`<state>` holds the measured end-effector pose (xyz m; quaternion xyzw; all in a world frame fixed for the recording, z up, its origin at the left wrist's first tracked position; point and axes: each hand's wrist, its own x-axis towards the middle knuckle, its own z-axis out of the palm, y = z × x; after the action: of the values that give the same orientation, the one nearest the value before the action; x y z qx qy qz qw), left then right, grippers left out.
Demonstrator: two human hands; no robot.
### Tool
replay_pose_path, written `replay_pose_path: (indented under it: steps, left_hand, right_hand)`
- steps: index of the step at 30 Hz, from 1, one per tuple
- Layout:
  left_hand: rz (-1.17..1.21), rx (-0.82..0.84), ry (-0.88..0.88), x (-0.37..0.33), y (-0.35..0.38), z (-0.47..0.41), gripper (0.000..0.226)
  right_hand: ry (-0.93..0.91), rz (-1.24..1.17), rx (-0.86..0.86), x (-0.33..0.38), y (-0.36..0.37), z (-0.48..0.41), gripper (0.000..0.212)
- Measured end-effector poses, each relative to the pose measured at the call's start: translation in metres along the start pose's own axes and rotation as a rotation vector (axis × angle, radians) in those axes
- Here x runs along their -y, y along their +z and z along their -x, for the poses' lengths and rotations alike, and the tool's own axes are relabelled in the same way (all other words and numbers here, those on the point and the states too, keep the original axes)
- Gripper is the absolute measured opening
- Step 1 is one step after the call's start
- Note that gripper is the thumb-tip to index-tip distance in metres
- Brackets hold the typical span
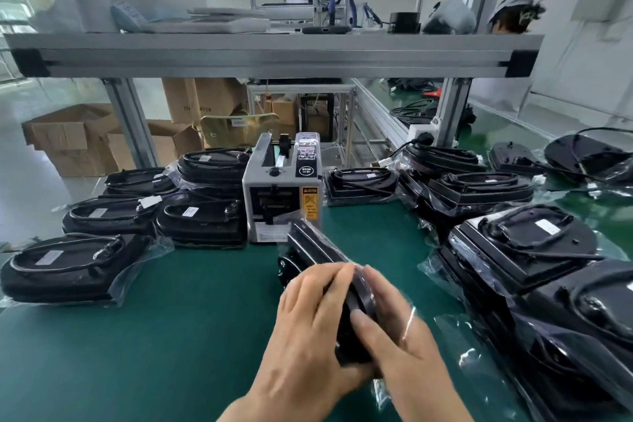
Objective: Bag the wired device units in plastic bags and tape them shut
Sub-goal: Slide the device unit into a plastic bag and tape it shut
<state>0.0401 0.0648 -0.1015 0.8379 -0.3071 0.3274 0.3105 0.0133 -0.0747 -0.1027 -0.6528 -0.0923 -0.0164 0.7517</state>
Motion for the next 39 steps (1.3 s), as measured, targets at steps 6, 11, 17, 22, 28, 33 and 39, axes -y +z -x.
replay_pose_path:
  steps: [6,11,17,22,28,33,39]
  left_hand:
    - [0.202,0.097,-0.078,-0.002,-0.006,0.009,0.078]
    - [0.342,-0.182,-0.347,0.016,-0.034,-0.016,0.022]
    - [0.777,-0.342,-1.264,0.098,-0.021,-0.086,0.014]
    - [0.963,-0.285,-1.537,0.129,0.000,-0.108,0.027]
    - [0.952,-0.394,-1.586,0.134,0.012,-0.124,0.023]
    - [0.914,-0.588,-1.561,0.125,0.014,-0.126,0.015]
    - [1.033,-0.387,-1.213,0.089,-0.023,-0.092,0.022]
  right_hand:
    - [0.040,-0.049,-0.162,-0.019,-0.001,-0.005,0.046]
    - [0.006,0.005,-0.213,-0.025,-0.003,-0.007,0.050]
    - [0.000,0.046,-0.233,-0.029,-0.002,-0.007,0.044]
    - [-0.053,0.075,-0.207,-0.028,-0.001,-0.007,0.041]
    - [-0.072,0.047,-0.172,-0.027,-0.003,-0.008,0.055]
    - [-0.057,0.032,-0.147,-0.029,-0.003,-0.006,0.056]
    - [-0.022,0.026,-0.161,-0.024,-0.003,-0.005,0.051]
